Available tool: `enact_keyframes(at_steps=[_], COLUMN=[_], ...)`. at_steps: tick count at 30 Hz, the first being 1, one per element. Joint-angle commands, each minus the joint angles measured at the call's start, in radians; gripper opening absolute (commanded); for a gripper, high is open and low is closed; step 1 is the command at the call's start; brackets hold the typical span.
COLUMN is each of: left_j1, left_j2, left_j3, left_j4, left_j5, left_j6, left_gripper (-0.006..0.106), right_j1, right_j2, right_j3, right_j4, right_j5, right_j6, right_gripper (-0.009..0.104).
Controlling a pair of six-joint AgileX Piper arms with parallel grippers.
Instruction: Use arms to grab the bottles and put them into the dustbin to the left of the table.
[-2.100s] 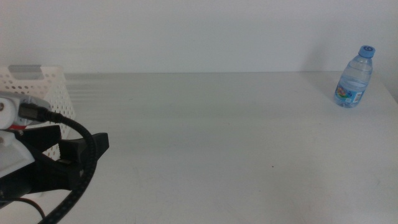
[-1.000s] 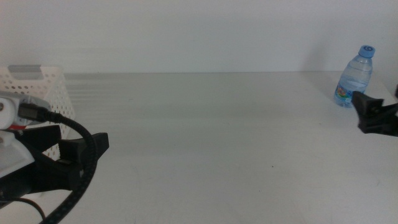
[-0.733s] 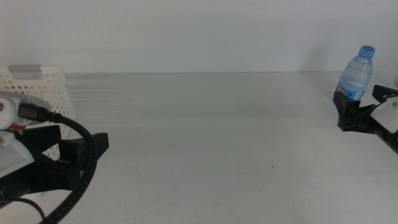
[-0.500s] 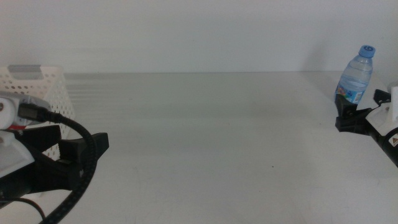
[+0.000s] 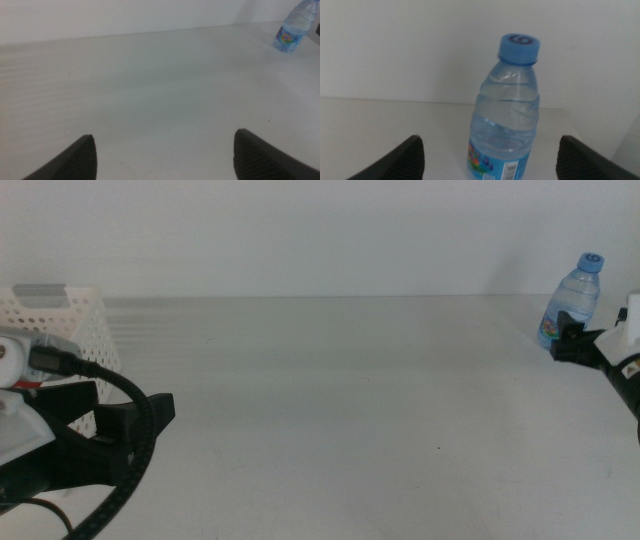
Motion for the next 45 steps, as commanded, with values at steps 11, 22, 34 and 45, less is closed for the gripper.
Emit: enact_keyframes(at_steps=[11,22,34,45], left_j1=[-0.007,-0.007,-0.007,-0.007], left_j2=[-0.002,-0.002,-0.002,-0.002], left_j3=[-0.028,-0.028,-0.028,-0.028], left_j4=[-0.004,-0.004,-0.004,-0.004], left_j5=[-0.067,-0.067,-0.067,-0.067], left_j6=[-0.006,-0.006,-0.006,-0.006], left_gripper=[0.09,0.09,0.09,0.09], right_j1=[-0.064,-0.065,-0.065,0.064], right_j2=[0.115,0.279,0.371,0.184], right_j3=[-0.34,-0.534,-0.62,-0.616], right_j4=[-0.007,-0.017,-0.022,-0.146], right_j5=[0.246,0.231,0.244,0.432], right_j6=[-0.007,-0.016,-0.004,0.035], right_gripper=[0.087,0.087,0.023,0.0])
